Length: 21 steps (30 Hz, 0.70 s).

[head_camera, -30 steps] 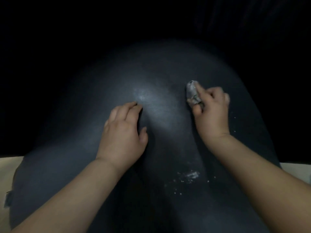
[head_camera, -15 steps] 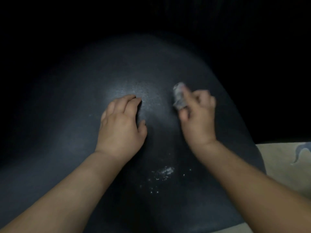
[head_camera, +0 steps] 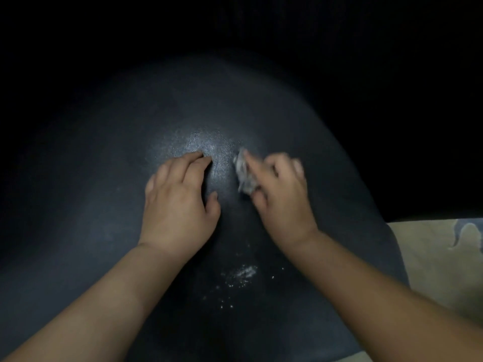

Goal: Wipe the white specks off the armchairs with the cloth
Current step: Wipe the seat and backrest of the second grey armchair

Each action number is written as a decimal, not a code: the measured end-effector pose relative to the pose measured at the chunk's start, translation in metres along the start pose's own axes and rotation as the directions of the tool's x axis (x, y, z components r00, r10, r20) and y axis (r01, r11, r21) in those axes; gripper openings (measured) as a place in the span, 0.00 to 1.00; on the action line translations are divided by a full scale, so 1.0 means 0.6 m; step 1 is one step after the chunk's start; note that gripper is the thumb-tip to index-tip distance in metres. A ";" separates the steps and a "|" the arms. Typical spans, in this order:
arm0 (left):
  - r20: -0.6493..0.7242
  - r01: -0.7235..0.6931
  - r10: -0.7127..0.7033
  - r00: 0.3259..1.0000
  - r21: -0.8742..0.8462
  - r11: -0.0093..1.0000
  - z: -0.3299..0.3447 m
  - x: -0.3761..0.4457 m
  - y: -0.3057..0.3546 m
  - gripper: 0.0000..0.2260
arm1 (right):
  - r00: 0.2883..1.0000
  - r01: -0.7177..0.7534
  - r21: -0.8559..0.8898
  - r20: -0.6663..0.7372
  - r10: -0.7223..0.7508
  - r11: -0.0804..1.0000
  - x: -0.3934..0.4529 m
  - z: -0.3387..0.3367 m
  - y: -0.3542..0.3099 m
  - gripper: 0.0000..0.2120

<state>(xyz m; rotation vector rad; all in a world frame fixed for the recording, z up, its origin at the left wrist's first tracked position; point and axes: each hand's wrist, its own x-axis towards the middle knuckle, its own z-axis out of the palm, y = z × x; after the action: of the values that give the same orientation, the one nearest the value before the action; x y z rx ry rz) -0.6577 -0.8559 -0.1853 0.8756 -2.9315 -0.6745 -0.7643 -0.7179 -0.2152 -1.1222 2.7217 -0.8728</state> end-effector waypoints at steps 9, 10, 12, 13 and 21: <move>-0.025 0.017 -0.018 1.000 -0.041 0.999 -0.005 -0.005 -0.014 0.25 | 0.886 -0.410 0.049 -0.217 0.410 0.911 0.092 -0.024 0.084 0.21; -0.027 0.022 -0.023 0.999 -0.045 0.999 -0.005 -0.008 -0.017 0.25 | 0.906 -0.377 0.052 -0.188 0.380 0.925 0.090 -0.013 0.058 0.18; -0.032 0.036 -0.038 0.999 -0.050 0.998 -0.006 -0.012 -0.020 0.24 | 0.969 -0.220 0.090 -0.099 0.228 0.971 0.057 0.005 -0.006 0.13; -0.030 0.042 -0.044 0.999 -0.050 0.998 -0.007 -0.015 -0.021 0.24 | 0.996 -0.079 0.054 -0.044 0.081 0.995 0.030 0.013 -0.028 0.17; -0.060 0.122 -0.125 0.990 -0.055 0.991 -0.037 -0.040 -0.064 0.23 | 0.952 -0.276 0.001 -0.138 0.273 0.961 0.107 0.016 0.009 0.22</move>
<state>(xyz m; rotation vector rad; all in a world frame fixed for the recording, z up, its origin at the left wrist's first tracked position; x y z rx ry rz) -0.6144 -0.8813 -0.1780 1.0598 -2.8098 -0.7096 -0.8121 -0.7624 -0.2167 -0.6819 2.9056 -0.9128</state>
